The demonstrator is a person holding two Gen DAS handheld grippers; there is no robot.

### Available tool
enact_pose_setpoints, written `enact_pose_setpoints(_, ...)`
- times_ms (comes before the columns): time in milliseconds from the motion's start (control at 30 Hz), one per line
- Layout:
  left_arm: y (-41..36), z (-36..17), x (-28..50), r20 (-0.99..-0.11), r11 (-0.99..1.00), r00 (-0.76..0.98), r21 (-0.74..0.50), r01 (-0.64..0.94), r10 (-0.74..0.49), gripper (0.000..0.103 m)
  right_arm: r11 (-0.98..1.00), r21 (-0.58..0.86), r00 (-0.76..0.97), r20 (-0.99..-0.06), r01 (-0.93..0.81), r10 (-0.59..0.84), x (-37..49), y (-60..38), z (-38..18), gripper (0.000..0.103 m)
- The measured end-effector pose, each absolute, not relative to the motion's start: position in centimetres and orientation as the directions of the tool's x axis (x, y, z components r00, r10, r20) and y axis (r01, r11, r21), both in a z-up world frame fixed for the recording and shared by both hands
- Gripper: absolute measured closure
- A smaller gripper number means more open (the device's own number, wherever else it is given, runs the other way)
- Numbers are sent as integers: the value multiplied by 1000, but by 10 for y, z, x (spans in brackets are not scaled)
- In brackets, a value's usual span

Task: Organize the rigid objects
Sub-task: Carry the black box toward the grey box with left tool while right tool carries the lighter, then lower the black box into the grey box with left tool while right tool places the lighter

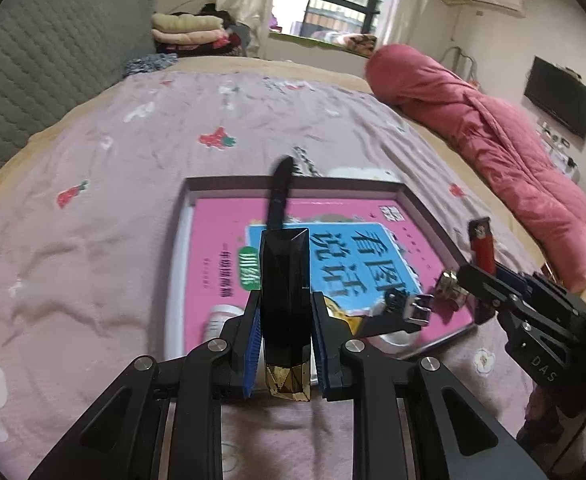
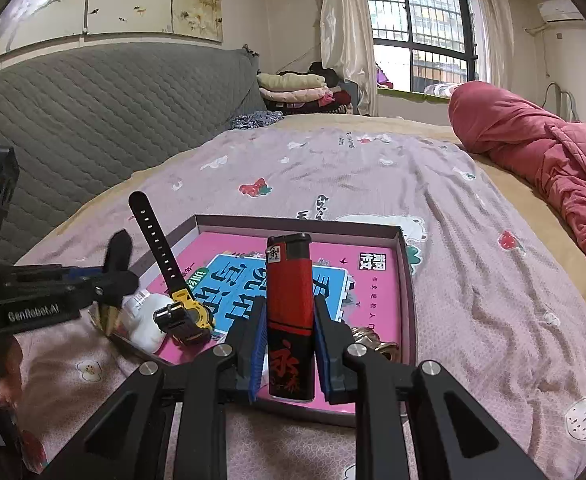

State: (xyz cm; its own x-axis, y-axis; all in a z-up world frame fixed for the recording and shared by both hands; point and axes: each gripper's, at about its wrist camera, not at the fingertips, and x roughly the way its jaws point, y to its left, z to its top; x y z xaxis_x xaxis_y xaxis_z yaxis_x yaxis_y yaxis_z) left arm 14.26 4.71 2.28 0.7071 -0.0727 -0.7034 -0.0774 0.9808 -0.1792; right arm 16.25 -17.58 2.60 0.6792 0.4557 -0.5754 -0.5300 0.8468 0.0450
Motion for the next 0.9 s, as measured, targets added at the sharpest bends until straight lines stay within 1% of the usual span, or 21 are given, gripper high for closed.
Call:
enact_pose_setpoints(133,36,20,148,-705,988,705,-147,-50,-70,80,843,39,675,-580,-537,456,163,-174,24,81)
enact_pose_setpoints(300,38,17,152,-717,988,693,-149,-41,-79,80,841,37,665,-593,-540,454,166,-172,20,81)
enact_pose_setpoints(700,28,15,159,-718,994,690,-108,18,-91,80,839,26,644,-628,-544,437,168,-167,9,81)
enact_pose_setpoints(900,26,14,160,-718,992,687,-119,36,-111,80,844,22,642,-640,-535,423,169,-169,6,81)
